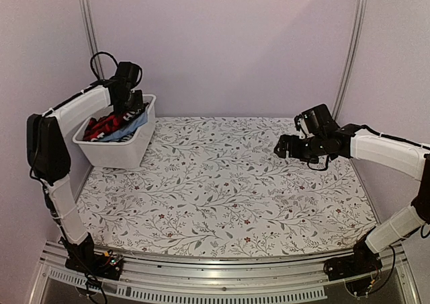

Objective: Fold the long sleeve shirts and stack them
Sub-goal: Pick up the square-folded shirt from the bin, then place the square-folded shirt at the center of the board.

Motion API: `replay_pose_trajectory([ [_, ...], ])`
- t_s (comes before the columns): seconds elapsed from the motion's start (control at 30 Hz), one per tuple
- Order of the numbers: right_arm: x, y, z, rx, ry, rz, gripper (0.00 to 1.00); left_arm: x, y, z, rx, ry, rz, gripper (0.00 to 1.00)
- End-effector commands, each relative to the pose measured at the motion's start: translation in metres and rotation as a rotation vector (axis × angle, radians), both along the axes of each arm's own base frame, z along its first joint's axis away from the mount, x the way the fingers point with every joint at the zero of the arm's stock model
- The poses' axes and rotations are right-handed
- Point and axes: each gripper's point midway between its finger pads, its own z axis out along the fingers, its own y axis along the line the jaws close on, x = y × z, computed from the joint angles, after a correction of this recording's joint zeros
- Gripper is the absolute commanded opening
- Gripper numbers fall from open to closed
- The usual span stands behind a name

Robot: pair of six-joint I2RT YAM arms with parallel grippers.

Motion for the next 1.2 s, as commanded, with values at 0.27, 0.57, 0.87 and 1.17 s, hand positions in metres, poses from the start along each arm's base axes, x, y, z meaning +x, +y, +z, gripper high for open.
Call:
replay_pose_trajectory([
  [0.27, 0.016, 0.011, 0.026, 0.003, -0.081, 0.026, 0.99, 0.002, -0.077, 0.187, 0.046, -0.438, -0.325, 0.0],
  [0.57, 0.032, -0.019, 0.066, -0.095, -0.187, -0.115, 0.99, -0.065, -0.276, 0.263, -0.086, -0.663, -0.808, 0.0],
  [0.87, 0.013, -0.043, 0.05, -0.152, -0.151, -0.178, 0.99, -0.098, -0.329, 0.041, -0.336, -0.223, -0.968, 0.0],
  [1.17, -0.01, -0.024, 0.01, -0.116, -0.069, -0.068, 0.99, -0.182, -0.293, -0.108, -0.447, 0.14, -0.96, 0.01],
])
